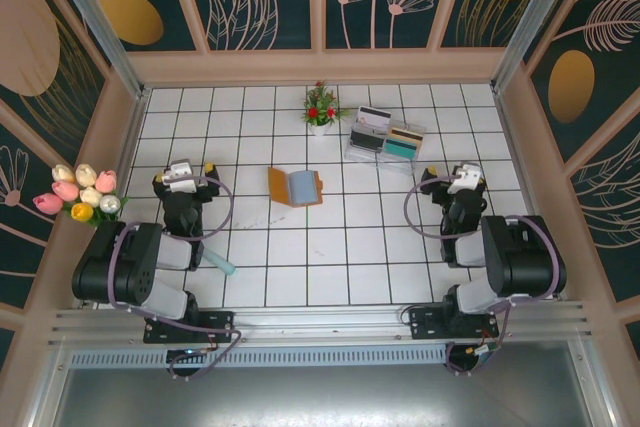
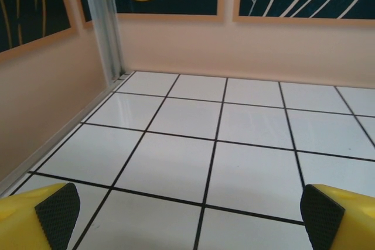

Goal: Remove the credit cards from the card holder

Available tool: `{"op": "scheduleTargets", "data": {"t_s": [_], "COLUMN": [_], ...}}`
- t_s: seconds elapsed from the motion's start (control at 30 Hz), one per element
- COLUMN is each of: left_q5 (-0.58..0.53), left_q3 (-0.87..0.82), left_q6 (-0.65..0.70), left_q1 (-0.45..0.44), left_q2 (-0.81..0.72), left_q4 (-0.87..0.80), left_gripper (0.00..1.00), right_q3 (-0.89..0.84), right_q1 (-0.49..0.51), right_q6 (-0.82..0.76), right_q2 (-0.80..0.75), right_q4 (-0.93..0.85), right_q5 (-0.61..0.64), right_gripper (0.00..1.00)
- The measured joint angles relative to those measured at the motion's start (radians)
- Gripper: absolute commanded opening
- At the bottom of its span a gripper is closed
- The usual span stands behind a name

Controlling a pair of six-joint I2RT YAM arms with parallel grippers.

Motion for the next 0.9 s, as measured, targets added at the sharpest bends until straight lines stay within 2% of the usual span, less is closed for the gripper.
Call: {"op": "scheduleTargets", "data": {"t_s": [0.13,0.4,0.9], "left_q5": [0.012,-0.079,-0.088], "left_q3": [0.002,0.018,0.018], "left_q6": [0.001,-0.036,-0.04], "left_q1": [0.0,0.007,0.007], "left_q2": [0.005,0.01,0.01], "left_q4": [0.005,0.005,0.002], "left_gripper": [0.99,0.99,0.99], "right_q3": [0.015,0.047,0.047], "right_q1": [0.0,-0.015,-0.016], "right_q6": [-0.003,0.002,0.002], "right_q2": [0.021,0.021,0.021], "right_q4": [0.001,0.0,0.0], "right_q5": [-0.002,-0.002,-0.002], "right_gripper": [0.99,0.99,0.99]}}
